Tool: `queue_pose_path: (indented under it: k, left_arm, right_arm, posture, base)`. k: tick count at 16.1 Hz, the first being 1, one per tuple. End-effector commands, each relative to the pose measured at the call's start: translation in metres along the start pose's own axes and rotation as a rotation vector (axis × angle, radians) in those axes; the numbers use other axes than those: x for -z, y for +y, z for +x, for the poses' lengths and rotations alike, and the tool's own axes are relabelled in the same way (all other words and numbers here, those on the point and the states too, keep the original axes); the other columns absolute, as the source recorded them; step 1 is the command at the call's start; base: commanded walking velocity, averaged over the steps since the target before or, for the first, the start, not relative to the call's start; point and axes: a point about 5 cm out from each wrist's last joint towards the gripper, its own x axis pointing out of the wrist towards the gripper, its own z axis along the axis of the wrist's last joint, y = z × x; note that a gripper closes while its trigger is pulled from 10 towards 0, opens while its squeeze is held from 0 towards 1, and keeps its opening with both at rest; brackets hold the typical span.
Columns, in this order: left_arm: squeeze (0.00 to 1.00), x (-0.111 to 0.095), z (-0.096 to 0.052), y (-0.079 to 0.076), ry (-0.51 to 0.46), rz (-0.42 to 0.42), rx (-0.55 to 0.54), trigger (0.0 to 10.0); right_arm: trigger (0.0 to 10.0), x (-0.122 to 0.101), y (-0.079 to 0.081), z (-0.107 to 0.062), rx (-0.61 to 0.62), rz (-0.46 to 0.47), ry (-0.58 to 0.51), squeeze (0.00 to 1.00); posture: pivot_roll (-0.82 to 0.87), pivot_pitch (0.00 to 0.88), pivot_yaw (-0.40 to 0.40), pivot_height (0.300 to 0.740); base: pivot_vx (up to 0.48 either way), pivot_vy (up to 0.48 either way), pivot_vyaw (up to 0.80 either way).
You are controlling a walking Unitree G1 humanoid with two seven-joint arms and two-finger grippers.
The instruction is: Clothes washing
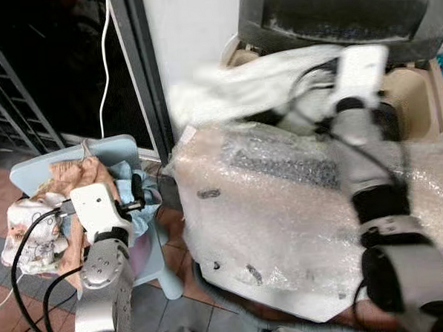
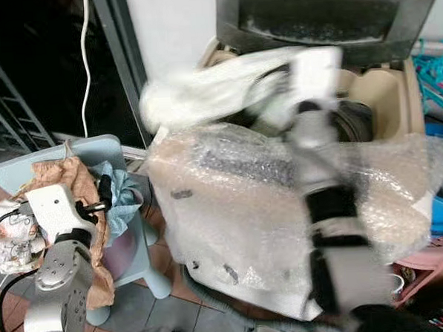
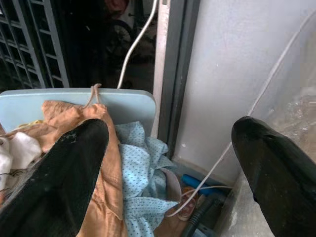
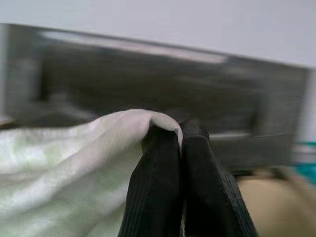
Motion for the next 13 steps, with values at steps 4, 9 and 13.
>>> queue_pose_path:
  k: [4,9,13]
  left_arm:
    - [0.0,0.0,0.005,0.0,-0.002,0.022,0.007,10.0]
    - [0.0,-0.001,0.009,-0.003,0.004,0.033,0.019,10.0]
    - [0.0,0.002,0.014,-0.002,0.035,0.075,-0.015,10.0]
  right_arm:
    - [0.0,0.004,-0.067,0.007,0.131,-0.144,0.031,0.0]
    - [10.0,0.057,-0.021,-0.041,-0.242,-0.004,0.259,1.0]
    - [10.0,0.051,-0.001,-0.067,-0.364,-0.005,0.203,1.0]
  posture:
    - [-0.01,0.0,0.045,0.74]
    - [-0.02,0.0,0.065,0.74]
    - [-0.02,0.0,0.074,0.74]
  base:
    - [0.0,0.0,0.0]
    - [0.0,0.0,0.0]
    - [0.0,0.0,0.0]
